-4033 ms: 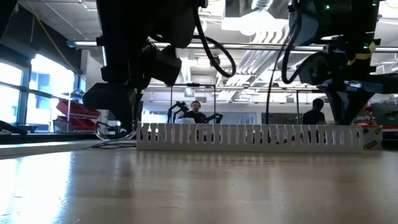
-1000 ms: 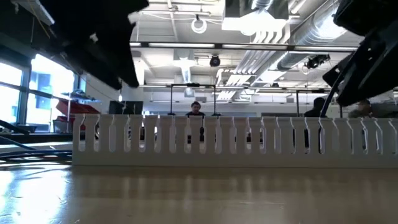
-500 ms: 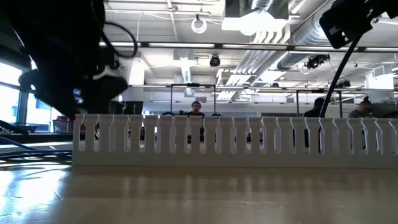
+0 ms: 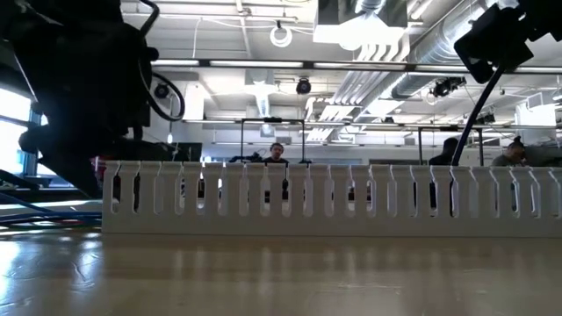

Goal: Ziptie cables
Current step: Put the zip-tied cable into the white cable duct

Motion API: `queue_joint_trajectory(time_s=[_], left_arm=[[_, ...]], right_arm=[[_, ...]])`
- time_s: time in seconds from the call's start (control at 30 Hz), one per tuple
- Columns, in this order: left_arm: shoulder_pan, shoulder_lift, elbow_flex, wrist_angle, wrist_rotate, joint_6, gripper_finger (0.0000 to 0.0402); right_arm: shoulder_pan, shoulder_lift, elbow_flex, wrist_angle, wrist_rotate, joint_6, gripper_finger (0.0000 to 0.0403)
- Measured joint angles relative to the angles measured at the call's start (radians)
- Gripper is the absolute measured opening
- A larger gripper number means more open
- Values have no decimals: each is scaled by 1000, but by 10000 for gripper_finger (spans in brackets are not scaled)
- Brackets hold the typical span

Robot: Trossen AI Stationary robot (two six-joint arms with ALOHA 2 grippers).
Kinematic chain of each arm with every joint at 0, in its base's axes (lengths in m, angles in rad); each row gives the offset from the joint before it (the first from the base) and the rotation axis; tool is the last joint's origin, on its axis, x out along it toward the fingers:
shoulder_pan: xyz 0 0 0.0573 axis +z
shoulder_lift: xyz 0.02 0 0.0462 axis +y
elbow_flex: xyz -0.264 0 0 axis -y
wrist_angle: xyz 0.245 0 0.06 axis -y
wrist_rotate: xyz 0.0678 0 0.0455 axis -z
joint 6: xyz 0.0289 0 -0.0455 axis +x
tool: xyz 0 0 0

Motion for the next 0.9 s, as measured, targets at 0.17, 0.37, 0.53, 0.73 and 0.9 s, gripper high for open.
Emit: queue_joint_trajectory(time_s=[0.17, 0.37, 0.53, 0.73, 0.9], left_arm=[[3, -22, -6, 37, 14, 63, 287], [13, -75, -10, 124, 53, 147, 242], [39, -89, -6, 339, 101, 350, 213], [84, -83, -11, 683, 161, 718, 195], [137, -73, -11, 926, 218, 1014, 193]], right_arm=[[2, 32, 0, 12, 6, 1, 204], [5, 74, 0, 41, 6, 2, 204], [20, 89, 0, 53, 6, 3, 204], [40, 89, 0, 67, 6, 1, 204], [41, 90, 0, 88, 6, -13, 204]])
